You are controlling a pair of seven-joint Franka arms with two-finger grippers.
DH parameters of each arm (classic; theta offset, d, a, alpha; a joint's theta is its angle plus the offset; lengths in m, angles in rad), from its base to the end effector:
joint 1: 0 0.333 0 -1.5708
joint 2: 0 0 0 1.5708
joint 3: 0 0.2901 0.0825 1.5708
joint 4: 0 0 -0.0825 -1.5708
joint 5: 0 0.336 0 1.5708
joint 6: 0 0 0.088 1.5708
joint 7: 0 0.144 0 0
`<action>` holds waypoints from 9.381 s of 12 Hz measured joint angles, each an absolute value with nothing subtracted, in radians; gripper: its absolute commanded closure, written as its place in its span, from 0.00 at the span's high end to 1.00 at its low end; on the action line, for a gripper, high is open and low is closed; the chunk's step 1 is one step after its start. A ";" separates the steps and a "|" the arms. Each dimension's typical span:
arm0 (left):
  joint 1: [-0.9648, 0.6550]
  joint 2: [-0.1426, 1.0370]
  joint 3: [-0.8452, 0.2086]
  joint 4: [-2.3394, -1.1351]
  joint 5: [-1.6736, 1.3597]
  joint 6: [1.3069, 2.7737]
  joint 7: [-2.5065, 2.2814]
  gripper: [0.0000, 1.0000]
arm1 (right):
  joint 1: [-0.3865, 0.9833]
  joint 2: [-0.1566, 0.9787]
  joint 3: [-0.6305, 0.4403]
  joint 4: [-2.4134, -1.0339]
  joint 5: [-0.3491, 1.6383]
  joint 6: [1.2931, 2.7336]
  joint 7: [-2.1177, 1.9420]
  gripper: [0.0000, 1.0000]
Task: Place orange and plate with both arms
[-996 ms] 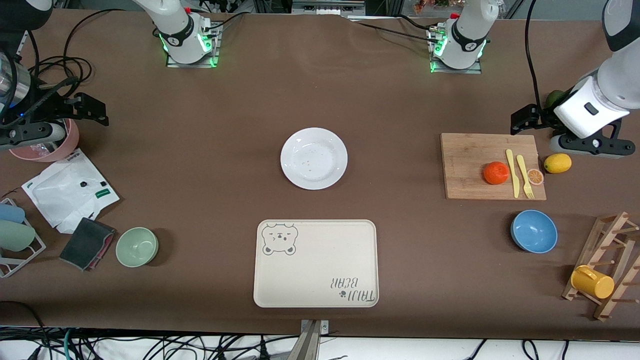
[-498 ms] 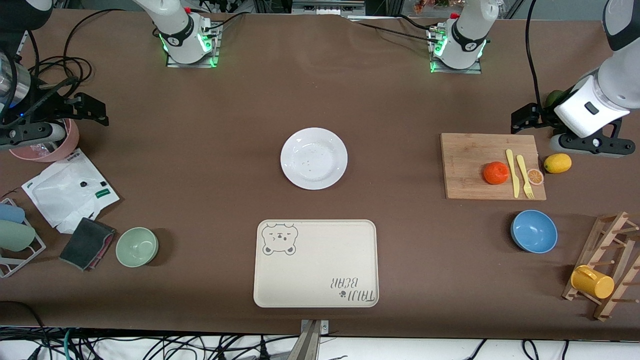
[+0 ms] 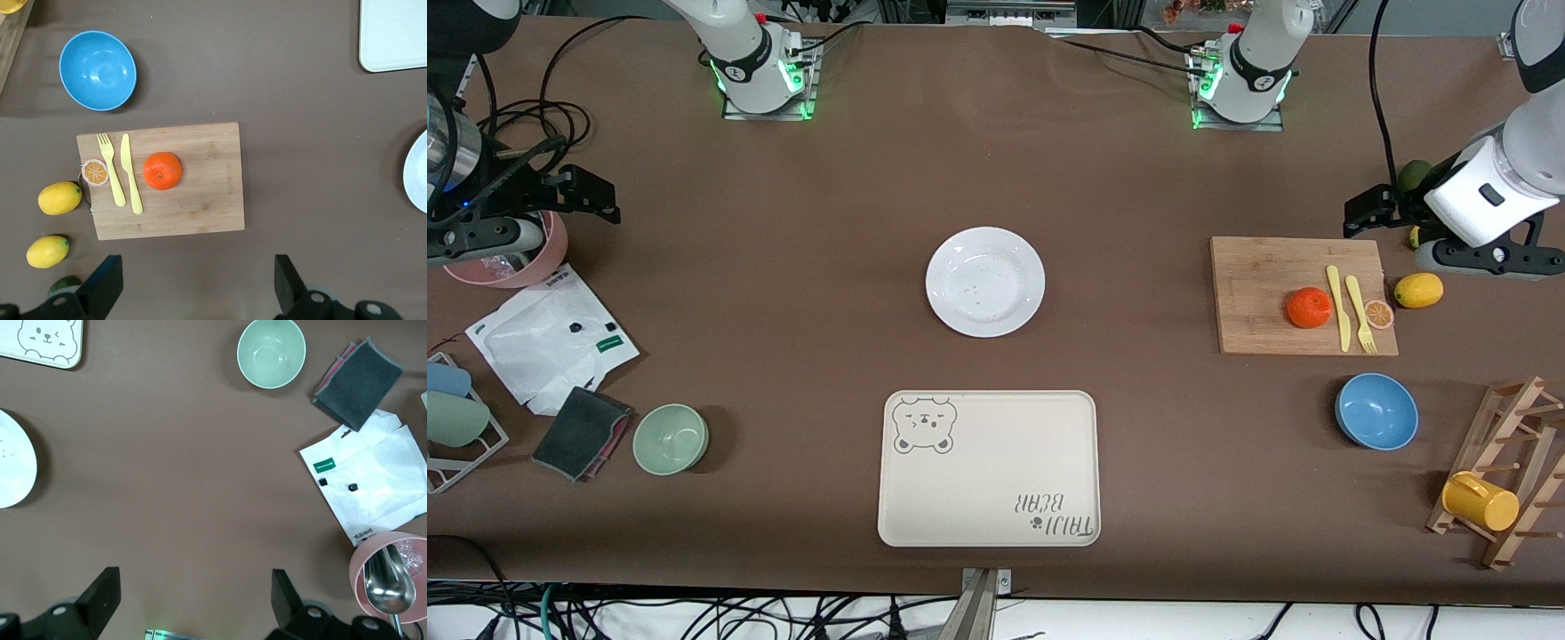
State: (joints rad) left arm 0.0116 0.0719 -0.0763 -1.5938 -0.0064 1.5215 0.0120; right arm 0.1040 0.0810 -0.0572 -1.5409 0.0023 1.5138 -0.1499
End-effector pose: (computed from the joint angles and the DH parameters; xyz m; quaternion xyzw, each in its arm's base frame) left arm 0.5107 -0.0330 0.5117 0.9967 -0.0383 -0.0721 0.0040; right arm 0.5168 0.0255 0.5281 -0.9937 -0.0980 0.0539 0.0016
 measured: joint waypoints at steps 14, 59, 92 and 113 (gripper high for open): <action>0.012 0.072 -0.076 -1.594 -0.006 1.514 0.012 1.00 | 0.104 0.081 -0.057 -1.541 0.002 1.514 -0.150 1.00; 0.012 0.072 -0.079 -1.593 -0.006 1.513 0.012 1.00 | 0.104 0.081 -0.057 -1.541 0.002 1.515 -0.150 1.00; 0.031 0.130 -0.076 -1.623 -0.006 1.508 0.012 1.00 | 0.104 0.082 -0.057 -1.541 0.002 1.514 -0.150 1.00; 0.175 0.348 -0.071 -2.280 0.258 2.550 0.072 0.34 | 0.104 0.084 -0.057 -1.541 0.002 1.513 -0.150 1.00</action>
State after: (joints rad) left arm 0.1750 0.3478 -0.0709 -2.2805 0.2583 2.5500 0.0721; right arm 0.1039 0.0836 -0.0571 -1.5409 0.0023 1.5132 -0.1498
